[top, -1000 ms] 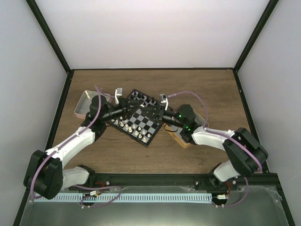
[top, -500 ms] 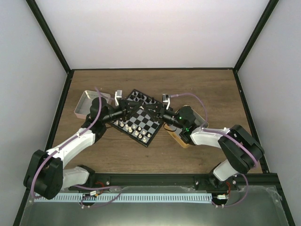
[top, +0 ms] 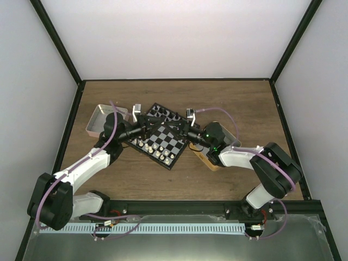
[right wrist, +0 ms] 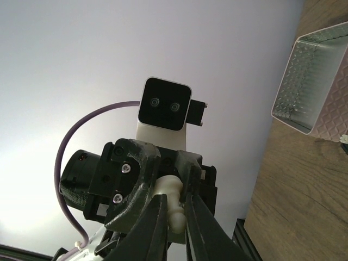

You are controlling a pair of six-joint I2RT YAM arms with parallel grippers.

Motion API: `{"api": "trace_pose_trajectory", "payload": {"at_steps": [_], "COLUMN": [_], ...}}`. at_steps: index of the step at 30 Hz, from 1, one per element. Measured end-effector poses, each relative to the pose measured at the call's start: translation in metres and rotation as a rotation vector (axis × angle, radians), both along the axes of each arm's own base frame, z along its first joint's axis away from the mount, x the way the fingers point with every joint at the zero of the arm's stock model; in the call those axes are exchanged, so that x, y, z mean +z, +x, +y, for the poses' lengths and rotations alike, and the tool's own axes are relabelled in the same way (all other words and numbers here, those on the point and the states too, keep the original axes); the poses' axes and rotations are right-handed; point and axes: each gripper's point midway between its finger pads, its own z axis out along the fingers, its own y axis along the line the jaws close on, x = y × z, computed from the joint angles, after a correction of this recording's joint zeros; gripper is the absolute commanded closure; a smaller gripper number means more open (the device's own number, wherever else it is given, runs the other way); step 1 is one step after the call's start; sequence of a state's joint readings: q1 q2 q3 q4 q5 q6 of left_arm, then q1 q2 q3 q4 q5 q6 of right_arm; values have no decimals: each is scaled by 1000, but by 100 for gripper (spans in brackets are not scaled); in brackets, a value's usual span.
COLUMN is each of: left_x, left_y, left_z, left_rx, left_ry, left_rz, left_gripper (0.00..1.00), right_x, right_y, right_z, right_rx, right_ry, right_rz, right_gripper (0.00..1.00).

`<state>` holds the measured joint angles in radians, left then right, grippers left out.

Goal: Set up the chess pieces on the board
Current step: Place the chess piece on the chessboard.

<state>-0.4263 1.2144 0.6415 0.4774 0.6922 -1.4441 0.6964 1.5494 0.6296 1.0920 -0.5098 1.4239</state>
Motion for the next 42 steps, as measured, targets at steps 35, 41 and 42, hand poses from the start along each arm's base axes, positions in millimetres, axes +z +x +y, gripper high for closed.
{"api": "trace_pose_trajectory", "payload": {"at_steps": [35, 41, 42], "left_x": [19, 24, 25], "left_y": [17, 12, 11], "left_z": [167, 190, 194], "left_rx": [640, 723, 741], "left_ry": [1035, 1133, 1141], "left_rz": [-361, -368, -368], "left_gripper": [22, 22, 22], "right_x": [-111, -148, -154], "right_y": [80, 70, 68], "right_z": [28, 66, 73], "right_rx": [73, 228, 255], "right_ry": [-1223, -1356, -1377], "right_rz": [-198, -261, -273], "right_gripper": [98, 96, 96]}}
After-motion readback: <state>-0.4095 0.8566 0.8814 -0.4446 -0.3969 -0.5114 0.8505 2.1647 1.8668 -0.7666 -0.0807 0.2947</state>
